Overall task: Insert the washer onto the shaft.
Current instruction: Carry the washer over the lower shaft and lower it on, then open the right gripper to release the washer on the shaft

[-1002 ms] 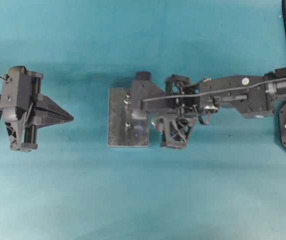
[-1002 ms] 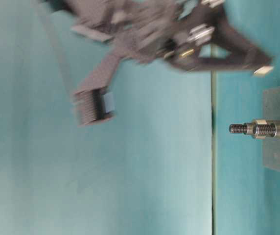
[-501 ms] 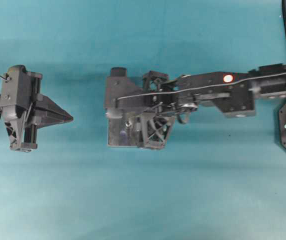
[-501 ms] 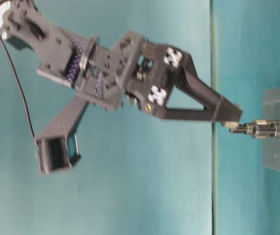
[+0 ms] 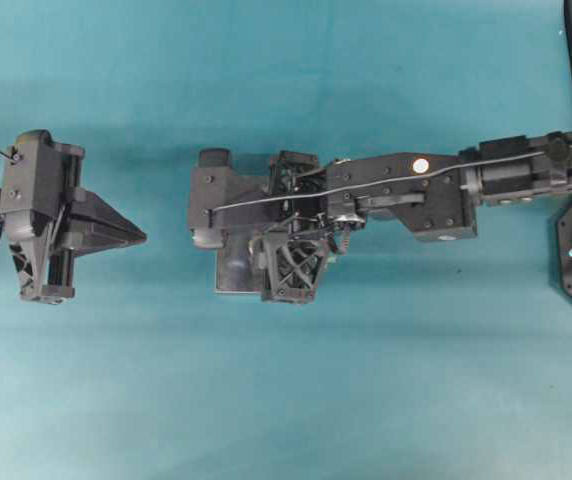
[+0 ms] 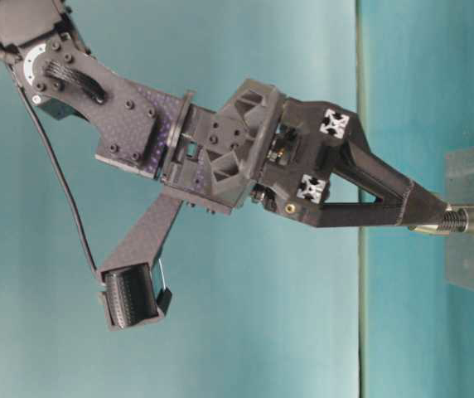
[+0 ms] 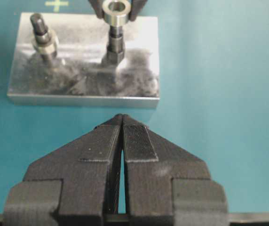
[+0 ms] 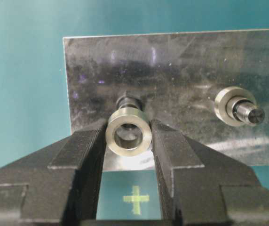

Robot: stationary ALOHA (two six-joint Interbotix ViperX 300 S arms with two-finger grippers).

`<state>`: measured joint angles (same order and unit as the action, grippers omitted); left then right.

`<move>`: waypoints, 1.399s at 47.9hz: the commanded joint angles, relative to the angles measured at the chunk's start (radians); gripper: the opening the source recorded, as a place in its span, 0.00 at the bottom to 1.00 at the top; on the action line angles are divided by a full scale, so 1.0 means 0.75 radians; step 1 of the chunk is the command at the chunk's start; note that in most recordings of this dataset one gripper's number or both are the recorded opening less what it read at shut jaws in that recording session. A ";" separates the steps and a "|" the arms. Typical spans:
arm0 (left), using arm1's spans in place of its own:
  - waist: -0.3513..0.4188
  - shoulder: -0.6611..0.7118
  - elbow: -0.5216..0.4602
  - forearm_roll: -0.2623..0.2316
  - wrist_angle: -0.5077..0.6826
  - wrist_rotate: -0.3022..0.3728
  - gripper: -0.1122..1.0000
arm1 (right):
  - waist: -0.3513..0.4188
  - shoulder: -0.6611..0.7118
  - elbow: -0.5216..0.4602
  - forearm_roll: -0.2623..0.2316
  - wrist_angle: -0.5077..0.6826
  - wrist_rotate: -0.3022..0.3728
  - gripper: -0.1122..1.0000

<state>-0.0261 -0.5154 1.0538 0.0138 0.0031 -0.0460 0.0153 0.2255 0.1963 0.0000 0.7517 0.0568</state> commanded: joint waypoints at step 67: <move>-0.002 -0.012 -0.027 0.000 -0.012 -0.006 0.10 | 0.008 0.084 -0.147 0.117 0.090 -0.012 0.72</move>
<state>-0.0261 -0.5170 1.0554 0.0123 0.0031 -0.0476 0.0245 0.3068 0.1104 0.0890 0.8299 0.0568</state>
